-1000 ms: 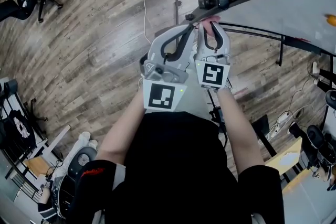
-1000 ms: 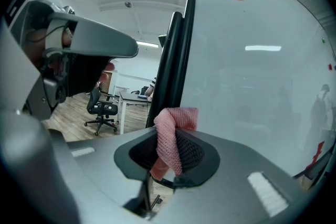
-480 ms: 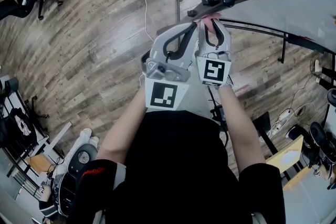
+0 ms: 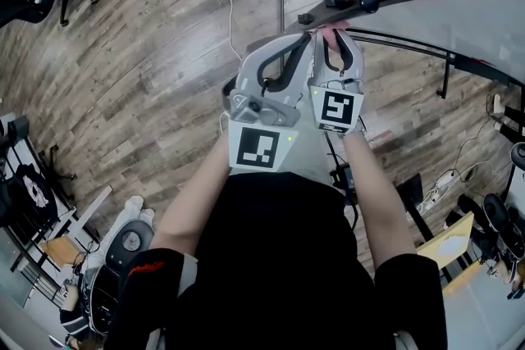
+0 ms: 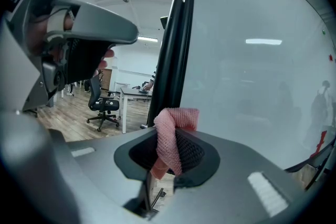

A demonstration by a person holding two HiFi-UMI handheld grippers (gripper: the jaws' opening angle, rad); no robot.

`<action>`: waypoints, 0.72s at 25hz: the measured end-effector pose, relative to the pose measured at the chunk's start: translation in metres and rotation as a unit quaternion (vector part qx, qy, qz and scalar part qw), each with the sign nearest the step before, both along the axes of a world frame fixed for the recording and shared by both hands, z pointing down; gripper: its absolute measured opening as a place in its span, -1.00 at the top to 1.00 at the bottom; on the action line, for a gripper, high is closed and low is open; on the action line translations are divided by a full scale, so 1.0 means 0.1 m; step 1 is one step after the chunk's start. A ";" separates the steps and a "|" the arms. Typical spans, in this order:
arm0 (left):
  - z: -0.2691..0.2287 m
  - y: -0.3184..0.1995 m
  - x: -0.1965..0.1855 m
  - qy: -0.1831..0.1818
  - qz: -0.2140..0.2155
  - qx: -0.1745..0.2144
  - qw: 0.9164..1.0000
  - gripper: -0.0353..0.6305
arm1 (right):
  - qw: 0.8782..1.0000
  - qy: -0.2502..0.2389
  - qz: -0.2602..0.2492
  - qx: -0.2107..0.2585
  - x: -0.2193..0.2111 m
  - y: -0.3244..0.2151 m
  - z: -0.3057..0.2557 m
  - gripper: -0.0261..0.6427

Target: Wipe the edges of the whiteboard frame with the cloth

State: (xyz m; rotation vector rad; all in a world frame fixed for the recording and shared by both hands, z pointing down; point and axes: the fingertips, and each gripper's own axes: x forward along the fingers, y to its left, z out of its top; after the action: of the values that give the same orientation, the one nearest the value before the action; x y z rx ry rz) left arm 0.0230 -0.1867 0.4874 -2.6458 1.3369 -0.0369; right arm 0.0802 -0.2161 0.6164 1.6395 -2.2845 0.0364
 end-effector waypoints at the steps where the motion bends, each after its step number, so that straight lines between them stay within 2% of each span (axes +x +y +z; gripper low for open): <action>1: 0.01 0.00 0.00 -0.001 0.000 0.000 1.000 0.89 | 1.000 0.000 0.000 -0.002 0.00 0.00 0.02 0.72; 18: 0.12 0.03 0.01 -0.004 -0.003 -0.009 1.000 0.89 | 1.000 -0.006 -0.003 -0.026 0.01 0.00 0.29 0.72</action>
State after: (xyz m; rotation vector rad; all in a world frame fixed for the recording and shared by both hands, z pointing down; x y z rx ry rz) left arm 0.0243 -0.1838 0.4994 -2.6537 1.3493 -0.0603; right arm 0.0809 -0.2160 0.6458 1.6096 -2.2785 0.1047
